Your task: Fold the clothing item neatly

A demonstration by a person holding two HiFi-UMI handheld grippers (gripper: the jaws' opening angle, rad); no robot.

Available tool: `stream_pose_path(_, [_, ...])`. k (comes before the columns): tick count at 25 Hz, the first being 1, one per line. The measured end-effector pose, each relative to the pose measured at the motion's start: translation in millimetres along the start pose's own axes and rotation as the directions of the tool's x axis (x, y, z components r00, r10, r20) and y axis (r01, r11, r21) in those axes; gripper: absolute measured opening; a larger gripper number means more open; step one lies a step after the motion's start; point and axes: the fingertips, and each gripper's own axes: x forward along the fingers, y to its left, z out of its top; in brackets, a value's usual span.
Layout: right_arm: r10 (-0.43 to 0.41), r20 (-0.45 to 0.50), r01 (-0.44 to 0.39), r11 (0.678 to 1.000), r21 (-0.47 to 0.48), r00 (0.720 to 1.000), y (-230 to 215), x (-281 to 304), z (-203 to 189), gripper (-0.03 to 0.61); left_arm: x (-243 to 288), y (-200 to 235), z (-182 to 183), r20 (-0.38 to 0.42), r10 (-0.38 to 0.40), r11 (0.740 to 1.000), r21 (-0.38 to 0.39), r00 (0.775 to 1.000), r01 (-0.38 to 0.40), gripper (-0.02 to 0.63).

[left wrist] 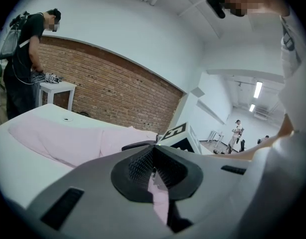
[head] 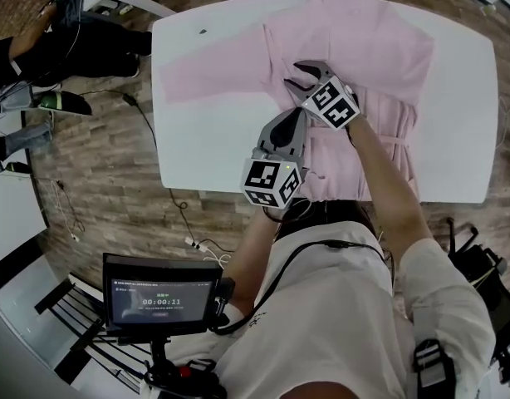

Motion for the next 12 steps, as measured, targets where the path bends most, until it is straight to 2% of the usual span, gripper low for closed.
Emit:
stream_pose_path(6, [-0.041,0.023,0.039,0.997,0.066,0.999,-28,-27,0,0.166,23,14,17,0.015,-0.028,1.0,0.009,1.0,0.028,0.002])
stream_pose_path(12, [-0.098,-0.029,0.1,0.992,0.075,0.995,-50,-57,-15,0.166,39,7,19,0.006,-0.052,0.998,0.026,0.999,0.052,0.002])
